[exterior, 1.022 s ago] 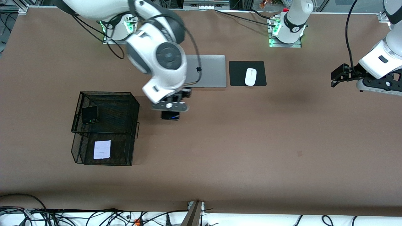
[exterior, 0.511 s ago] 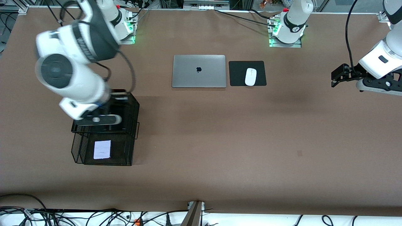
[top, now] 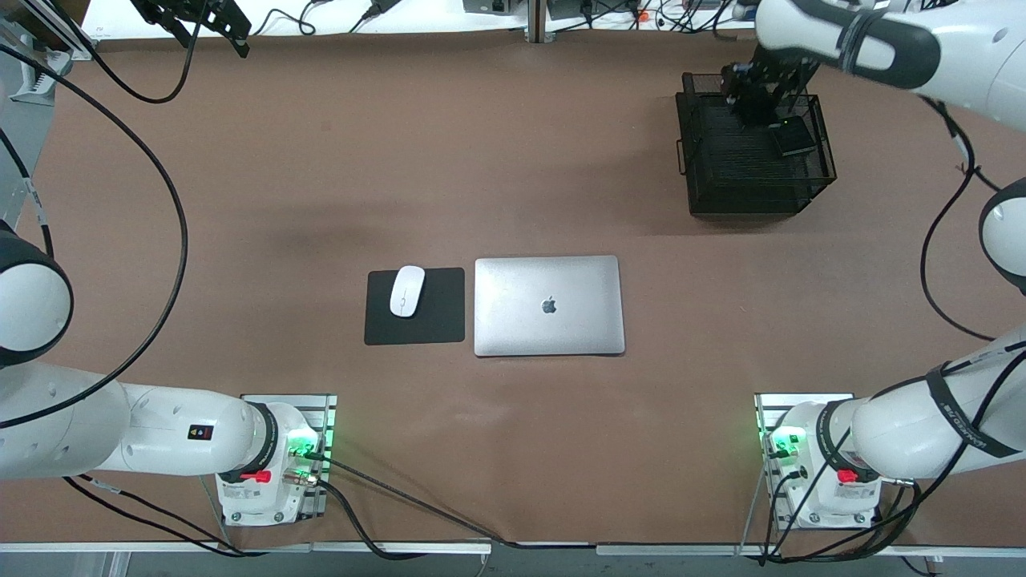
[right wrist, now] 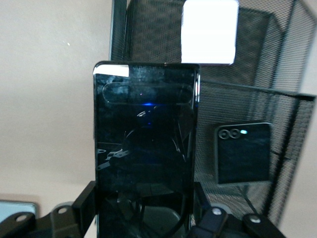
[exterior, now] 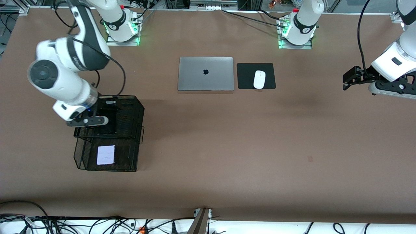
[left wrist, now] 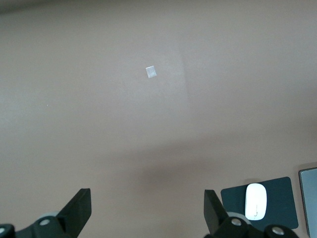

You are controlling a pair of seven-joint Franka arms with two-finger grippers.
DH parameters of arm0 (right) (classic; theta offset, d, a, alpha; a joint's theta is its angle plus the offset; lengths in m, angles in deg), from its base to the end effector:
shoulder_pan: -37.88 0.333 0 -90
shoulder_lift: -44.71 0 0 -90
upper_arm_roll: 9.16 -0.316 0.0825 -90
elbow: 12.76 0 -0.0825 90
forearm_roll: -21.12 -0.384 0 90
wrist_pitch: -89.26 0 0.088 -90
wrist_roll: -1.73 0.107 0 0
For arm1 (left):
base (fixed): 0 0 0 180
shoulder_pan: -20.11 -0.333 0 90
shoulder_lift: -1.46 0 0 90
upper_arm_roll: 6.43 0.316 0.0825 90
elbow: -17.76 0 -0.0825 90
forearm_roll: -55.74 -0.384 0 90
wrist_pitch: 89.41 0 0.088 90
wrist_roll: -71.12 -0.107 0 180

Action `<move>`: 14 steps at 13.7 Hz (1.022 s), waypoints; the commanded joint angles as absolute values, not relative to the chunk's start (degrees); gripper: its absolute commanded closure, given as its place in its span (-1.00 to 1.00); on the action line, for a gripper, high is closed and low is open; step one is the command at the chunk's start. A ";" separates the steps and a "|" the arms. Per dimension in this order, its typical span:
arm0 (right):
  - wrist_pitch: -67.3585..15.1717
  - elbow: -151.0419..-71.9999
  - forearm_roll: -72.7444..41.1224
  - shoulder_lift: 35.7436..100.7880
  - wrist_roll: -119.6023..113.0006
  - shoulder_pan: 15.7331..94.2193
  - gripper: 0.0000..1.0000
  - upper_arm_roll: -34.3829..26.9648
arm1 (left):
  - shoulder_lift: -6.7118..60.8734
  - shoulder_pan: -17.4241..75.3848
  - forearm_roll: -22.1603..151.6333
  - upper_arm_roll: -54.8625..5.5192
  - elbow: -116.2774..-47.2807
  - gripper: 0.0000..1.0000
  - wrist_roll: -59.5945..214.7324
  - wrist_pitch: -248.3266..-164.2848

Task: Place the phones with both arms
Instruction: 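Lift the black phone and lower it into the basket with the right gripper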

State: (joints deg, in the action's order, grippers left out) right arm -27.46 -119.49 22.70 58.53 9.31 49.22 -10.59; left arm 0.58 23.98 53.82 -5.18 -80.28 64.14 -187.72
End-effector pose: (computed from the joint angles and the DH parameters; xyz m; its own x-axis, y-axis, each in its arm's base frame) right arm 0.5943 0.1324 0.3834 0.9927 0.1020 -0.0639 0.1039 -0.9942 0.0264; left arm 0.5586 -0.0224 0.5791 0.9851 -0.1715 0.0158 -0.1708 -0.9847 -0.0351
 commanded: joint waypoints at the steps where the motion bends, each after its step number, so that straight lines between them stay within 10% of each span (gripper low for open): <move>1: -36.13 -128.06 21.39 56.14 8.24 49.30 0.75 -10.56 | 1.02 24.15 54.78 -5.12 -79.10 -1.00 64.00 -186.79; 7: -40.37 -129.48 21.39 60.00 8.23 49.30 0.54 -10.56 | 1.02 24.06 54.78 -5.12 -79.10 -1.00 63.91 -186.79; 9: -40.29 -128.52 21.39 61.06 8.50 49.30 -0.99 -10.48 | 1.02 24.06 54.78 -5.12 -79.10 -1.00 63.91 -186.79; 14: -28.03 -117.83 21.30 60.53 8.76 49.30 -1.00 -9.95 | 1.02 24.06 54.78 -5.12 -79.10 -1.00 63.91 -186.79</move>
State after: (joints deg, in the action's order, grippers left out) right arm -35.66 -124.14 22.66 61.01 9.32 49.31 -10.50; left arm 0.58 23.98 53.82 -5.18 -80.28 64.14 -187.72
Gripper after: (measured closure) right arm 0.000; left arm 0.000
